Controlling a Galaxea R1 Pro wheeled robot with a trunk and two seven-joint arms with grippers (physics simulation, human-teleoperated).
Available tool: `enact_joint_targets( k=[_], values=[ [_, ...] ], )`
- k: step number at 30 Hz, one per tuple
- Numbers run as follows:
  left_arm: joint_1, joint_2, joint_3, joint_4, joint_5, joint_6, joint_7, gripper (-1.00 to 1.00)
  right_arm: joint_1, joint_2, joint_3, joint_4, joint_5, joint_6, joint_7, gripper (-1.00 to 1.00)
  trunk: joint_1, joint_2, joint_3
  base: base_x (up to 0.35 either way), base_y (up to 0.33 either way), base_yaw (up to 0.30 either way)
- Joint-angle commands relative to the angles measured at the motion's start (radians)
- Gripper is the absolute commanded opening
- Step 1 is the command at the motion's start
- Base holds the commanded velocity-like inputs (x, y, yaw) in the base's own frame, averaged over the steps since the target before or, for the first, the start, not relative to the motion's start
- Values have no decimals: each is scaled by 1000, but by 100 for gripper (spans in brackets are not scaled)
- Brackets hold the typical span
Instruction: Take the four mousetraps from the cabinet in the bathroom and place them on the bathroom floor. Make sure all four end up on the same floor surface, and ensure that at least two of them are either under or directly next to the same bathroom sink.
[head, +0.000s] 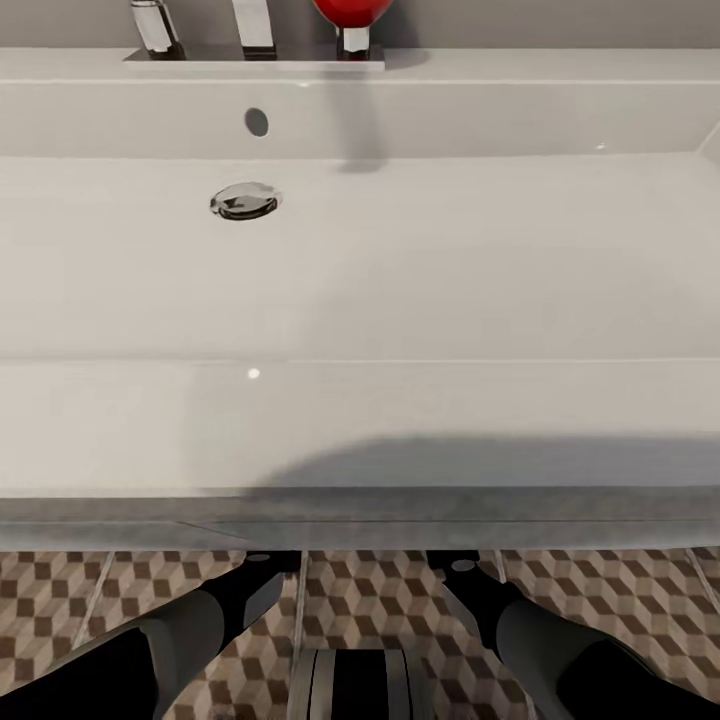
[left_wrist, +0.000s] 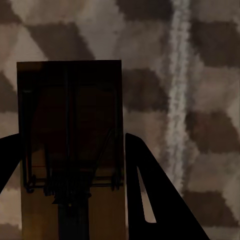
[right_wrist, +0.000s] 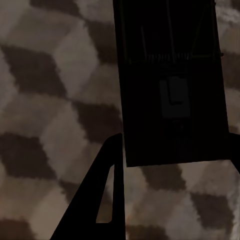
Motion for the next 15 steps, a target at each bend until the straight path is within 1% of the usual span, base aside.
enact_joint_targets(
  k=[1,15],
  values=[
    [0,1,-8,-2,5,1,6,-100,-1,0,8,1,-12,-5,-2,-100,0,0,-1,0,0,0],
    [0,1,-8,-7,6,-5,6,-100,-1,0,9,1,-12,-7,-4,-100,0,0,-2,0,0,0]
  ],
)
